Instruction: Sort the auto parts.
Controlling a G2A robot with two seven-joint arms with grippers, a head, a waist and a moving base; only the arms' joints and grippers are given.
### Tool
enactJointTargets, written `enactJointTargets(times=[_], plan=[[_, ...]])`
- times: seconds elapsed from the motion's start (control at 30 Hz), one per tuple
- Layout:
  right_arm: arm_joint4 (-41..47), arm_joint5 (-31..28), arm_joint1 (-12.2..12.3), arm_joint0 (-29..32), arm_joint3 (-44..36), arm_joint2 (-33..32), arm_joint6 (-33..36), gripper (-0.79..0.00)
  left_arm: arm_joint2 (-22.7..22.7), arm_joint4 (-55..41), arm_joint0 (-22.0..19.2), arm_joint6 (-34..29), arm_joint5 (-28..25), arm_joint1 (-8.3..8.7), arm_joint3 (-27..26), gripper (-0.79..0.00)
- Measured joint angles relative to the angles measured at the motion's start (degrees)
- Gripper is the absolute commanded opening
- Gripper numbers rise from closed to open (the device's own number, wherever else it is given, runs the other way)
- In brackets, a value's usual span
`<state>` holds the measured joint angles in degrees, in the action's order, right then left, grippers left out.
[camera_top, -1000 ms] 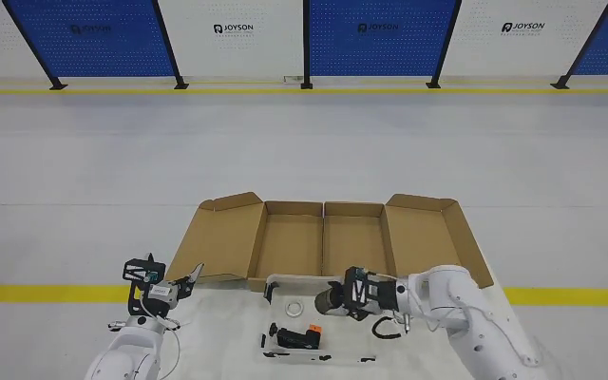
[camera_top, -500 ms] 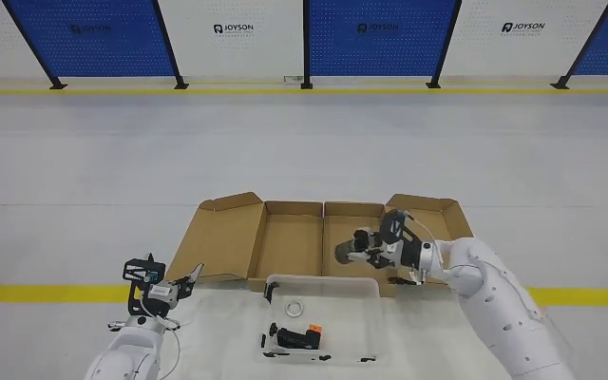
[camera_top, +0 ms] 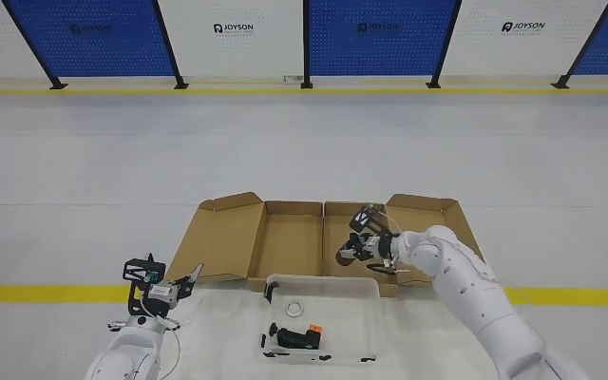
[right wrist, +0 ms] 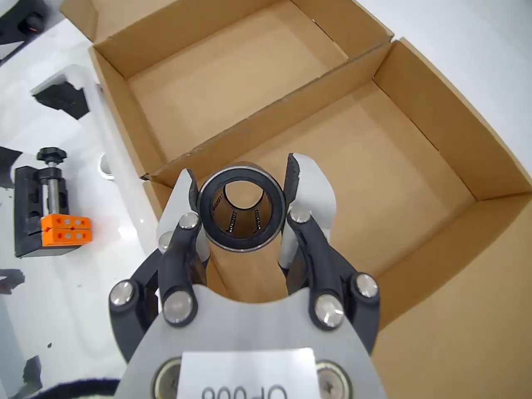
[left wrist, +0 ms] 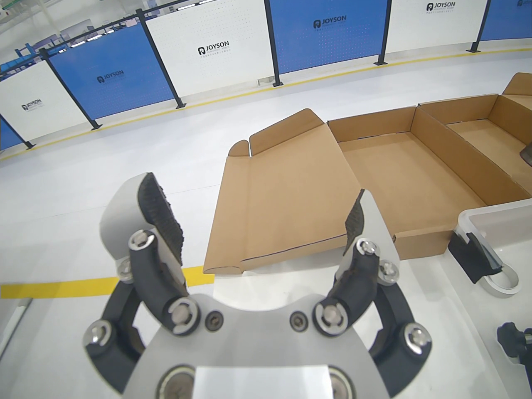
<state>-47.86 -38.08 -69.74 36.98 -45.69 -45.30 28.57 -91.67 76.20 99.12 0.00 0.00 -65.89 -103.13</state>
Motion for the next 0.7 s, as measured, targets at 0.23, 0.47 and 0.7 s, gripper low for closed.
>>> enactJointTargets(times=[0.23, 0.47, 0.7], plan=[[-0.31, -0.37, -1.56, -2.04, 3.65, 1.51, -2.87, 0.0, 0.0, 0.0, 0.0, 0.0, 0.0, 0.0, 0.0, 0.0], [-0.71, -2.27, -1.68, -2.19, 4.22, 1.12, -4.74, 0.0, 0.0, 0.0, 0.0, 0.0, 0.0, 0.0, 0.0, 0.0], [-5.4, -10.43, 0.7, 2.01, -3.8, -1.75, -12.26, 0.0, 0.0, 0.0, 0.0, 0.0, 0.0, 0.0, 0.0, 0.0]])
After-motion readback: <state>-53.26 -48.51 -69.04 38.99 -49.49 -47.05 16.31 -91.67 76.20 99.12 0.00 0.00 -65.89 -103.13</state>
